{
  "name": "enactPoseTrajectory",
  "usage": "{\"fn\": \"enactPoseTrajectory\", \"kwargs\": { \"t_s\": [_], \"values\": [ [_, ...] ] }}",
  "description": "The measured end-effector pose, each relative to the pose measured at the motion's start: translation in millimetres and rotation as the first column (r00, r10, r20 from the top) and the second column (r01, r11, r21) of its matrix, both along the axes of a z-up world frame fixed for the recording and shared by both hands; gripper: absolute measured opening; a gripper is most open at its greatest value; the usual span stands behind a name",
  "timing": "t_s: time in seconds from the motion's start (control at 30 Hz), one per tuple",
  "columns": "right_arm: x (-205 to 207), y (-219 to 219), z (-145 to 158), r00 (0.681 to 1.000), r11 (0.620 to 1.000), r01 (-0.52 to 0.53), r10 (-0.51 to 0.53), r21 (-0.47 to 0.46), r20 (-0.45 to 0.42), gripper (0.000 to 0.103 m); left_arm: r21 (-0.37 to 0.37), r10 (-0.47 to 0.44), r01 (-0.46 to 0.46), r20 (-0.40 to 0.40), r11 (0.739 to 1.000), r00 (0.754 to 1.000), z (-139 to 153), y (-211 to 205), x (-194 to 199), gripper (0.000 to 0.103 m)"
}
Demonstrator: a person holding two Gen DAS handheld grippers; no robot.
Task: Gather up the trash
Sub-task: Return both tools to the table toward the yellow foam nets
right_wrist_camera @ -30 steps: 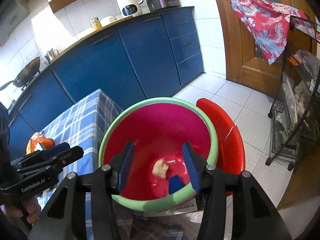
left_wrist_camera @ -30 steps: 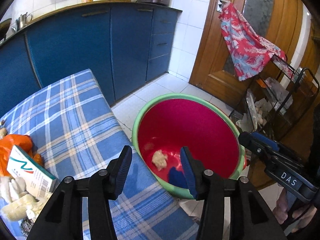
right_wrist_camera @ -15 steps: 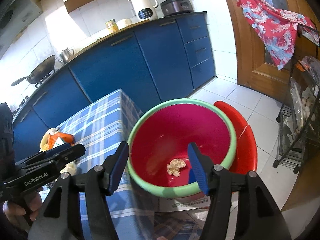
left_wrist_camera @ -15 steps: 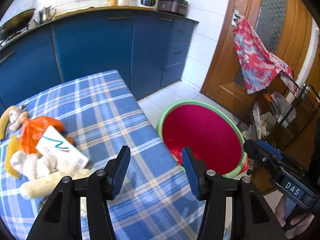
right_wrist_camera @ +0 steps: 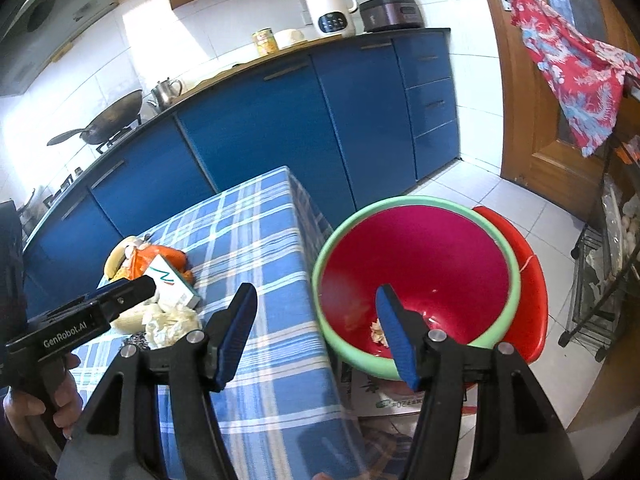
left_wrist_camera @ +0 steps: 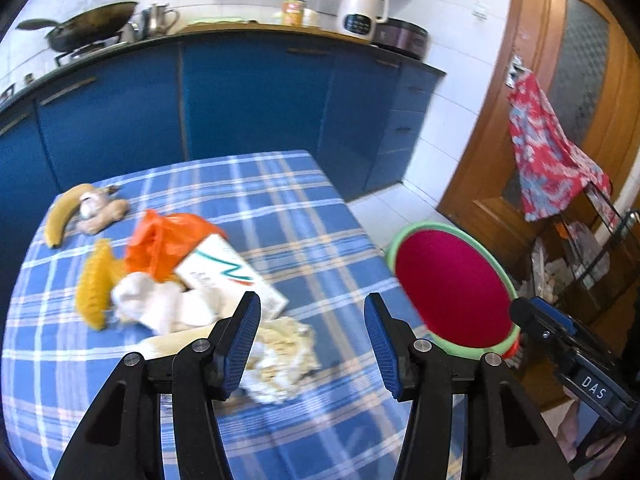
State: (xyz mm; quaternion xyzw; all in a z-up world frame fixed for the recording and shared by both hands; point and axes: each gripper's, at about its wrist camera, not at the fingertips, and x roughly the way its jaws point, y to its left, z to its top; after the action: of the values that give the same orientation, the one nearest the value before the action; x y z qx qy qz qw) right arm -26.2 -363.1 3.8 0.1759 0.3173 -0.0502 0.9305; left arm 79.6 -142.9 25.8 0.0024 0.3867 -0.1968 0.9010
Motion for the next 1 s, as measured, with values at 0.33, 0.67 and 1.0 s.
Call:
{"fn": "enactPoseTrajectory", "kwargs": {
  "t_s": [0.33, 0.67, 1.0],
  "values": [
    [8.5, 32.0, 2.6, 0.999, 0.999, -0.053, 0.053, -0.012, -0.010, 0.064, 0.028, 0.121, -0.122, 0.038, 0.992, 0.992, 6.4, 60.1, 8.7, 0.057],
    [25.1, 56.6, -1.7, 0.996, 0.996, -0.084, 0.083, -0.023, -0.039, 0.064, 0.075, 0.250, -0.251, 0.024, 0.965, 0.968, -10.2, 122.7, 37.5, 0.057],
    [40.9, 77.1, -9.1, 0.991, 0.994, -0.108, 0.105, -0.033, -0.079, 0.064, 0.108, 0.297, -0.291, -0.044, 0.951, 0.954, -44.8, 147.4, 71.8, 0.057]
  ]
}}
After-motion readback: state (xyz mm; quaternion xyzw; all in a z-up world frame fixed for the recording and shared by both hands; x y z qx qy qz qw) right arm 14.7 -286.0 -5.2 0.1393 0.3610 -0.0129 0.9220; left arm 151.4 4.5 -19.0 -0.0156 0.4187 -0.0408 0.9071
